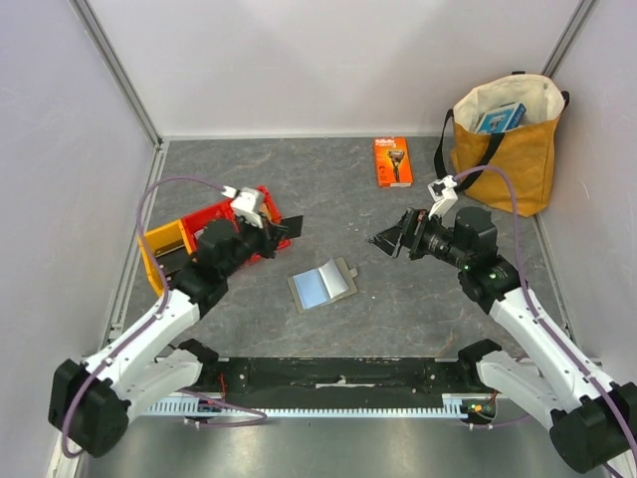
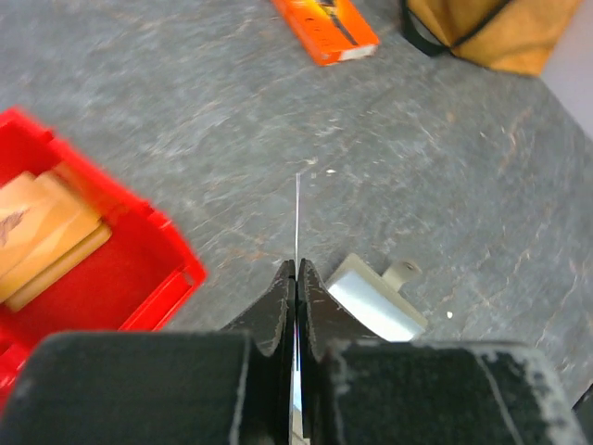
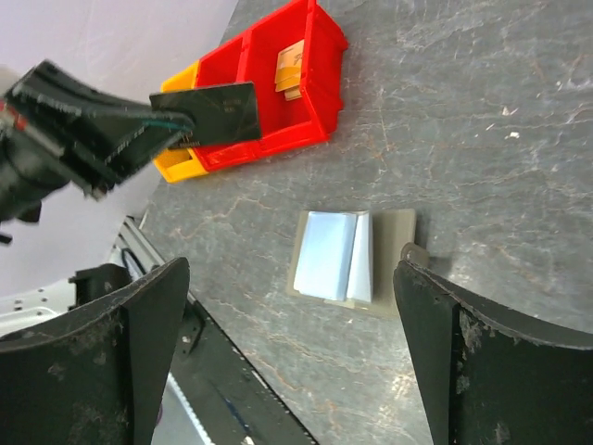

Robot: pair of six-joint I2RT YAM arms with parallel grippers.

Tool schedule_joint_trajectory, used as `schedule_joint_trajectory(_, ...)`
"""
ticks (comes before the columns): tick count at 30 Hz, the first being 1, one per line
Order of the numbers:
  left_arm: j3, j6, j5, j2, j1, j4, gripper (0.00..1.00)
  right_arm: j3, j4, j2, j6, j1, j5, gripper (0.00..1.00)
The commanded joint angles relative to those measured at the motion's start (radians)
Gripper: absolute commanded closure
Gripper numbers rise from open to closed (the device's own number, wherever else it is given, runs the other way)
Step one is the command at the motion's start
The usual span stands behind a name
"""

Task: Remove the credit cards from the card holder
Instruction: Place the credit card in the storage box.

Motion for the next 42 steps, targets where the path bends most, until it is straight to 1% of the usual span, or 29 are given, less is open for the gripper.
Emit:
schedule_joint_trajectory(1,-0.034,-0.258,0.372,-0.028,0.266,-0.078,0.98,-0.012,-0.018,-0.045,-0.131,-0.002,0.007,0.02)
schedule_joint_trajectory(3,-0.054,-0.307,0.464,-0.040,0.397,-0.081,0.98,-0.032,-0.004,-0.064,-0.145,0.007,0.000,0.02)
schedule_joint_trajectory(5,-0.077,-0.354,0.562,-0.059,0.542,-0.075,0.98,-0.049,-0.003,-0.084,-0.168,0.047,0.023,0.02)
schedule_joint_trajectory(6,-0.081,-0.370,0.600,-0.059,0.586,-0.079,0.98,-0.052,-0.003,-0.096,-0.177,0.065,0.034,0.02)
schedule_joint_trajectory(7,-0.071,-0.368,0.630,-0.059,0.679,-0.104,0.98,-0.061,-0.003,-0.105,-0.181,0.087,0.049,0.02)
schedule_joint_trajectory(8,-0.058,-0.355,0.638,-0.059,0.724,-0.177,0.98,-0.070,-0.004,-0.119,-0.187,0.110,0.066,0.02)
schedule_joint_trajectory(11,0.005,-0.295,0.632,-0.062,0.865,-0.320,0.98,-0.092,-0.006,-0.159,-0.209,0.180,0.105,0.02)
schedule_joint_trajectory(14,0.083,-0.220,0.587,-0.065,1.004,-0.475,0.98,-0.108,-0.018,-0.196,-0.240,0.249,0.155,0.02)
schedule_joint_trajectory(17,0.152,-0.151,0.590,-0.057,1.156,-0.572,0.98,-0.115,-0.039,-0.226,-0.275,0.324,0.213,0.02)
schedule_joint_trajectory(18,0.169,-0.132,0.572,-0.047,1.184,-0.601,0.98,-0.118,-0.047,-0.238,-0.286,0.349,0.233,0.02)
schedule_joint_trajectory(20,0.197,-0.094,0.477,-0.030,1.194,-0.639,0.98,-0.122,-0.055,-0.258,-0.298,0.395,0.275,0.02)
schedule_joint_trajectory(21,0.202,-0.088,0.454,-0.024,1.203,-0.647,0.98,-0.122,-0.059,-0.266,-0.303,0.418,0.290,0.02)
schedule_joint_trajectory(24,0.212,-0.057,0.449,-0.004,1.238,-0.652,0.98,-0.127,-0.067,-0.289,-0.306,0.470,0.307,0.02)
schedule_joint_trajectory(28,0.229,0.001,0.363,0.061,1.238,-0.678,0.98,-0.145,-0.062,-0.314,-0.315,0.513,0.336,0.02)
schedule_joint_trajectory(31,0.223,0.000,0.299,0.079,1.246,-0.653,0.98,-0.148,-0.064,-0.324,-0.319,0.529,0.352,0.02)
schedule_joint_trajectory(33,0.222,0.000,0.314,0.093,1.258,-0.635,0.98,-0.151,-0.062,-0.328,-0.321,0.532,0.355,0.02)
schedule_joint_trajectory(37,0.225,0.009,0.360,0.183,1.261,-0.609,0.98,-0.151,-0.064,-0.323,-0.326,0.533,0.353,0.02)
schedule_joint_trajectory(40,0.217,0.009,0.433,0.261,1.264,-0.561,0.98,-0.145,-0.064,-0.314,-0.329,0.533,0.355,0.02)
schedule_joint_trajectory(42,0.214,0.014,0.461,0.286,1.263,-0.530,0.98,-0.141,-0.064,-0.303,-0.333,0.533,0.352,0.02)
